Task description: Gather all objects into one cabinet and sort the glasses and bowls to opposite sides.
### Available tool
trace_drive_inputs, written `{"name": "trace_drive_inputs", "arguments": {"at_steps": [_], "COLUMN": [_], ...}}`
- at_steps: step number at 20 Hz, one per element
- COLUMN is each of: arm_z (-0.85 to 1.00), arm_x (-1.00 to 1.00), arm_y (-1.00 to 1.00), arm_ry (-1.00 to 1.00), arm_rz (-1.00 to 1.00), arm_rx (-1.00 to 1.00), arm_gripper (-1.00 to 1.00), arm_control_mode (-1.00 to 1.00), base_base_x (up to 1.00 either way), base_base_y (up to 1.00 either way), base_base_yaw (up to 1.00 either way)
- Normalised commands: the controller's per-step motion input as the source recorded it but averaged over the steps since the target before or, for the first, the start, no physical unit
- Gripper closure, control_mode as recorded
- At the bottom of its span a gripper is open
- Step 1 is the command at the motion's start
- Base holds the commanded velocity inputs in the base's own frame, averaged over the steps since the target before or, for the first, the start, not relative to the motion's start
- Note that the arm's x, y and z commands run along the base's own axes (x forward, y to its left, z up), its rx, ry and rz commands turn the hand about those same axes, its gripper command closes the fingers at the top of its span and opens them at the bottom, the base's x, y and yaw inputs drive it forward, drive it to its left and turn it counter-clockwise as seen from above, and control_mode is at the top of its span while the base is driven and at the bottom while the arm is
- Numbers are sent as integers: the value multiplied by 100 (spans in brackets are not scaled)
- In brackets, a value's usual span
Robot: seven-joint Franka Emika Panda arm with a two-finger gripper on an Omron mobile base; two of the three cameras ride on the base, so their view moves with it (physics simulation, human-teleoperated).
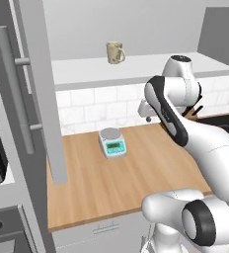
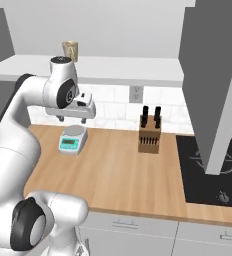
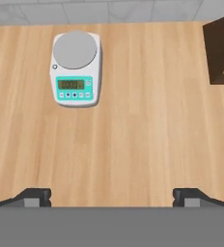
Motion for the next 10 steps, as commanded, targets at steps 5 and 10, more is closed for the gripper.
{"name": "trace_drive_inputs", "arguments": {"at_steps": [5, 10], "arm_z": [38, 86], "arm_x": [0, 11], "arm_y": [7, 5], "arm_ry": [-37, -71], "arm_rz": [7, 38], "arm_rx": [0, -1], "arm_gripper": [-100, -100], "arm_control_mode": [-100, -100], "base_base_x": [0, 0], "base_base_y": [0, 0], "base_base_yaw": [0, 0]}}
